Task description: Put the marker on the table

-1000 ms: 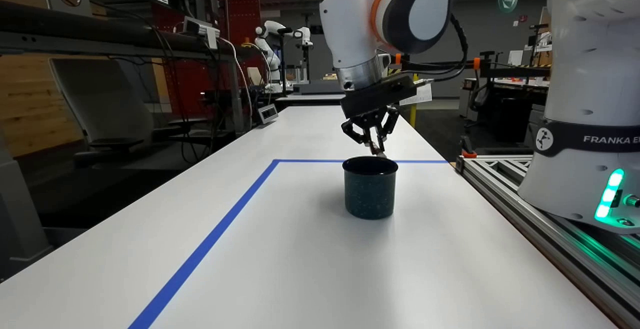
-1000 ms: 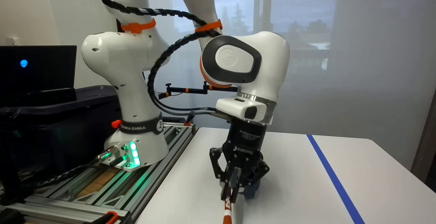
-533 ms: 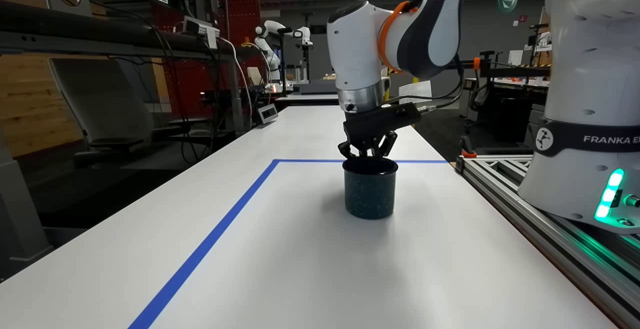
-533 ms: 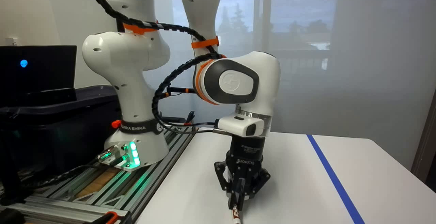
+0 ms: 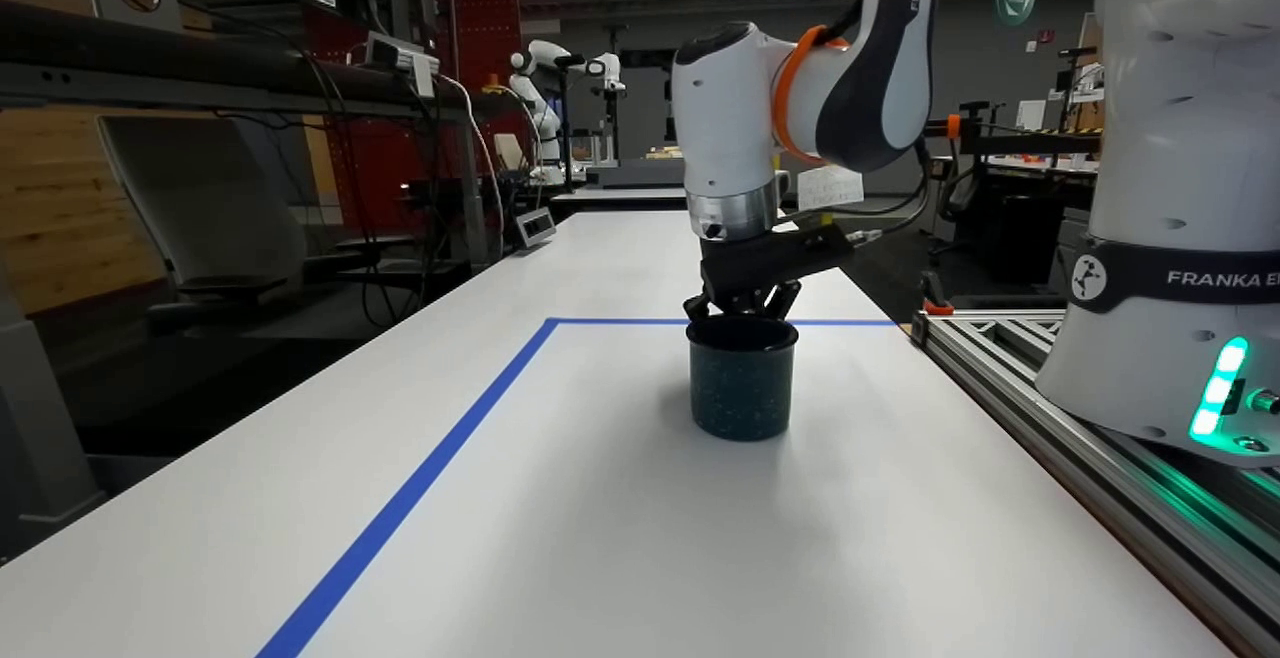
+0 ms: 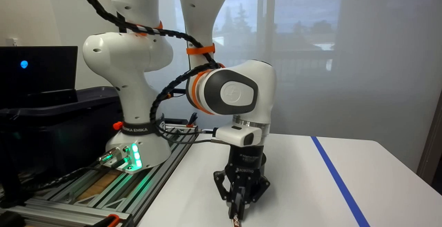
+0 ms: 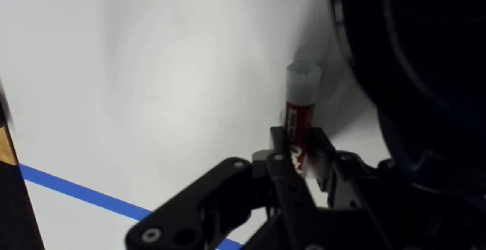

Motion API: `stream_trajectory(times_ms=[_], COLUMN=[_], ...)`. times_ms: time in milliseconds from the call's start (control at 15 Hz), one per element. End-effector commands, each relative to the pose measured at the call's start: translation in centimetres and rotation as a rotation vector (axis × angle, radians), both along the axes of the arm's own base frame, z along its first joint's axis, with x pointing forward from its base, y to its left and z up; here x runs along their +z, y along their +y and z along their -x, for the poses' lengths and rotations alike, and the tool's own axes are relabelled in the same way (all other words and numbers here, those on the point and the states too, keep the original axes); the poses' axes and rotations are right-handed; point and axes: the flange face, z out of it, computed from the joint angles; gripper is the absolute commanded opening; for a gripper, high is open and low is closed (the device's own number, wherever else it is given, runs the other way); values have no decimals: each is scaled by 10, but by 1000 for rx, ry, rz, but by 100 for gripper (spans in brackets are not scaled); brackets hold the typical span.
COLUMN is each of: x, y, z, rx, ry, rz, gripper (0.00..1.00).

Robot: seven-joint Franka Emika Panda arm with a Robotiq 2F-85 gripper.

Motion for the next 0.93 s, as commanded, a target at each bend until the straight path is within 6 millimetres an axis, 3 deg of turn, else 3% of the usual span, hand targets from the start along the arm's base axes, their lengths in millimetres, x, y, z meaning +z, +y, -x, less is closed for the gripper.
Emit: stream_trajectory(times_ms=[0,467,600,867], x=[-4,8,16,29], y=[-4,-14,-13,-13], z=[5,3,9,1], rx=[-11,-5,2,43], ry=[-23,-55,-60,-72], rz=[-5,15,17,36], gripper=[46,97,100,100])
